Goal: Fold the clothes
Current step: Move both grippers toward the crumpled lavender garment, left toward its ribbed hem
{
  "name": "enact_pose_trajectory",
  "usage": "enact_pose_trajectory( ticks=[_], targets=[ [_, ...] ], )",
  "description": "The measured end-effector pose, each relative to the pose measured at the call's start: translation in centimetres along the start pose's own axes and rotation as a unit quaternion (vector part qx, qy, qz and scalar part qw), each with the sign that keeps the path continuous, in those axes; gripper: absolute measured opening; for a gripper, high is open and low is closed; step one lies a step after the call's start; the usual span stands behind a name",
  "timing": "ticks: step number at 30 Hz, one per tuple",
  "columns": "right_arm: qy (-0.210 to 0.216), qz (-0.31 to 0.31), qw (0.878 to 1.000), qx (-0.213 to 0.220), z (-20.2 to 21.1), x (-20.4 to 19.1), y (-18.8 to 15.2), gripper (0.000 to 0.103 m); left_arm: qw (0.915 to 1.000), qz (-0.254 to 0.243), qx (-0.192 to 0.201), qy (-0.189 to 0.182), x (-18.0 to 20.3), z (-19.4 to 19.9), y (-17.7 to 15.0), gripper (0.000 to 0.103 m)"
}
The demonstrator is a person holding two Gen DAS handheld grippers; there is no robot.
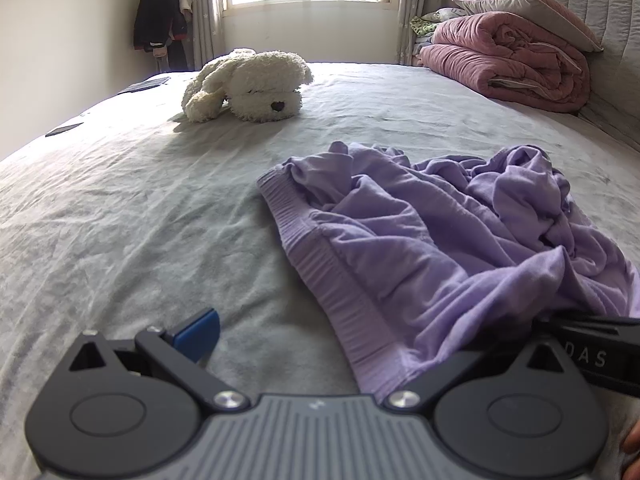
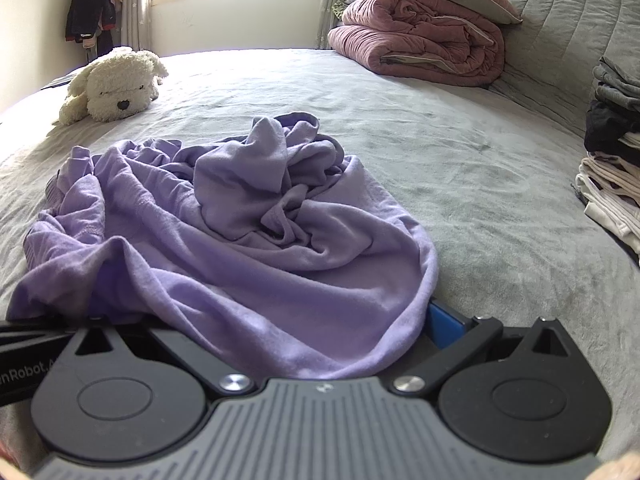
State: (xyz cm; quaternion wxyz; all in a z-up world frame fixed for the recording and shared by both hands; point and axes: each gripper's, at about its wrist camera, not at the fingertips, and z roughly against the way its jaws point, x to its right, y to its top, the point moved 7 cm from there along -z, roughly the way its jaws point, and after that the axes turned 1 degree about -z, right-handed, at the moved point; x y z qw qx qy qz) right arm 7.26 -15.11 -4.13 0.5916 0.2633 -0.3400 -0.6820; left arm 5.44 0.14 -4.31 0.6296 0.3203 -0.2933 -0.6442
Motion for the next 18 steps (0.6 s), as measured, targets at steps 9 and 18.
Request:
enact_pose_trajectory(
  ticks=[9, 18],
  targets=[
    [0.022, 0.064, 0.998, 0.001, -0.3, -0.3, 0.7, 0.103, 0.9995, 0.003, -0.031, -0.011, -0.2, 0.2, 0.4, 0.103],
    [0.050, 0.097, 0.994, -0.012, 1.2, -0.7, 1.5, 0.103, 0.9982, 0.021, -0.055, -0.014, -0.9, 0.8, 0.7, 0.103]
  ],
)
